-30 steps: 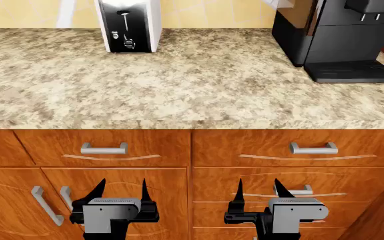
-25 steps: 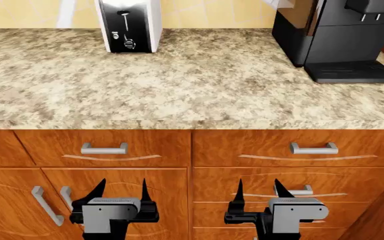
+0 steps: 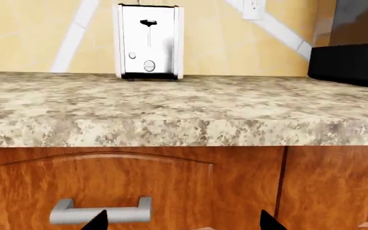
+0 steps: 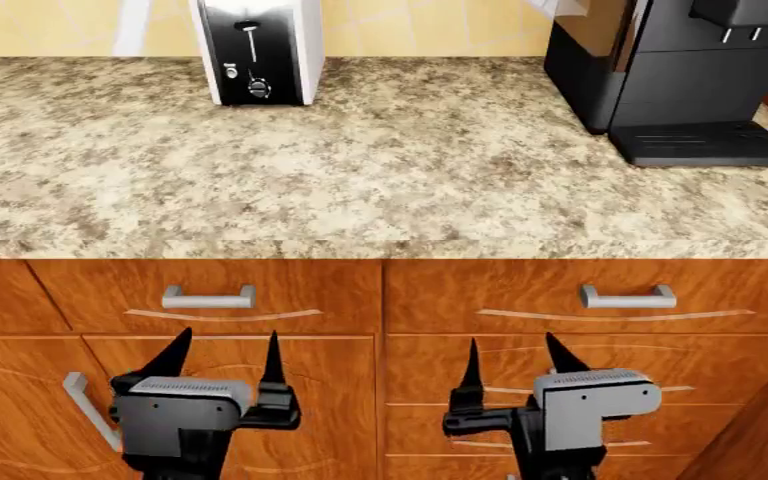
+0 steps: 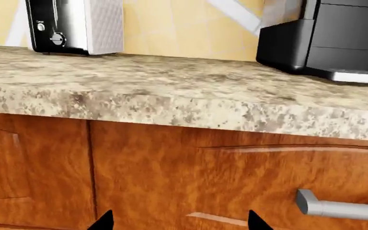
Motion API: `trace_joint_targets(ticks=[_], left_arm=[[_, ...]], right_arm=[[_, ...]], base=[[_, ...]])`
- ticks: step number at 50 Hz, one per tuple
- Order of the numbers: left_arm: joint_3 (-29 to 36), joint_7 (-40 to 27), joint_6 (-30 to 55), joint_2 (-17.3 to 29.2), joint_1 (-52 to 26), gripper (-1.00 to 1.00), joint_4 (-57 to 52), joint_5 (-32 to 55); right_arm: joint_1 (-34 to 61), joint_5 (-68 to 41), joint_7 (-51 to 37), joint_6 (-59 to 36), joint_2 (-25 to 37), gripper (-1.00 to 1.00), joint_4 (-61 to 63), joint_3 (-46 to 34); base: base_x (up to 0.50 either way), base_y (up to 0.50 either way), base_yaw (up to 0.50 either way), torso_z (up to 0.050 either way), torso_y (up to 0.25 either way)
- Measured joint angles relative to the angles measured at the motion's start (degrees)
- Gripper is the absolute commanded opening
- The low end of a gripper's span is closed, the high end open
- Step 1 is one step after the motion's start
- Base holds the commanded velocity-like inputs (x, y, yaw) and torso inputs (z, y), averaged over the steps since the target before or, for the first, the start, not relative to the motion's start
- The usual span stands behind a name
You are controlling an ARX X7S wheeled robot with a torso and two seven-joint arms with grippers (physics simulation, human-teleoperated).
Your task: Push down the lever of the toaster to turn it on.
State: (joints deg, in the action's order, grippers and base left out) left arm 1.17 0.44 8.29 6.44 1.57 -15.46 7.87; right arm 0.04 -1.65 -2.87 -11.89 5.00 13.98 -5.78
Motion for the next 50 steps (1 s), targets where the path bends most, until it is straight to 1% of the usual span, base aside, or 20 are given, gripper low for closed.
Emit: trace_joint_targets(ticks=[6,11,19,25,37,40,44,50], left_arm=[[-1.5,-0.7,5.1,1.6,-0.5,1.0,-8.1,3.0],[-2.7,-2.0,11.1,3.0,-2.4,1.0,-15.3,5.8],[-5.8,-4.8,22.4,5.2,-8.6,1.0,-25.9,11.2],[-9.6,-7.2,30.6,6.9,-14.1,1.0,-32.1,16.1],[-18.3,-12.2,43.8,10.0,-24.8,1.0,-39.6,26.8],[-20.7,-13.4,46.2,10.8,-26.9,1.0,-40.7,29.6],[-23.5,-15.3,48.6,12.2,-29.1,1.0,-41.9,33.2],[-25.9,-18.1,49.5,14.4,-30.3,1.0,-42.9,38.0]], right_arm=[[1.3,0.6,0.0,-7.0,1.0,1.0,9.2,-1.8],[4.3,1.2,0.1,-14.5,1.6,1.0,16.6,-3.3],[12.8,2.0,0.8,-28.6,2.5,1.0,26.9,-5.2],[19.5,2.6,1.4,-38.2,3.2,1.0,32.7,-6.4],[32.0,3.9,2.7,-54.8,3.9,1.0,41.3,-8.5],[34.2,7.1,5.2,-57.3,3.2,1.0,42.5,-9.1],[36.4,16.6,12.3,-59.5,0.6,1.0,43.7,-10.4],[38.4,25.2,18.9,-61.1,-1.9,1.0,44.7,-11.1]], base=[[0.0,0.0,0.0,0.0,0.0],[0.0,0.0,0.0,0.0,0.0],[0.0,0.0,0.0,0.0,0.0],[0.0,0.0,0.0,0.0,0.0],[0.0,0.0,0.0,0.0,0.0],[0.0,0.0,0.0,0.0,0.0],[0.0,0.0,0.0,0.0,0.0],[0.0,0.0,0.0,0.0,0.0]])
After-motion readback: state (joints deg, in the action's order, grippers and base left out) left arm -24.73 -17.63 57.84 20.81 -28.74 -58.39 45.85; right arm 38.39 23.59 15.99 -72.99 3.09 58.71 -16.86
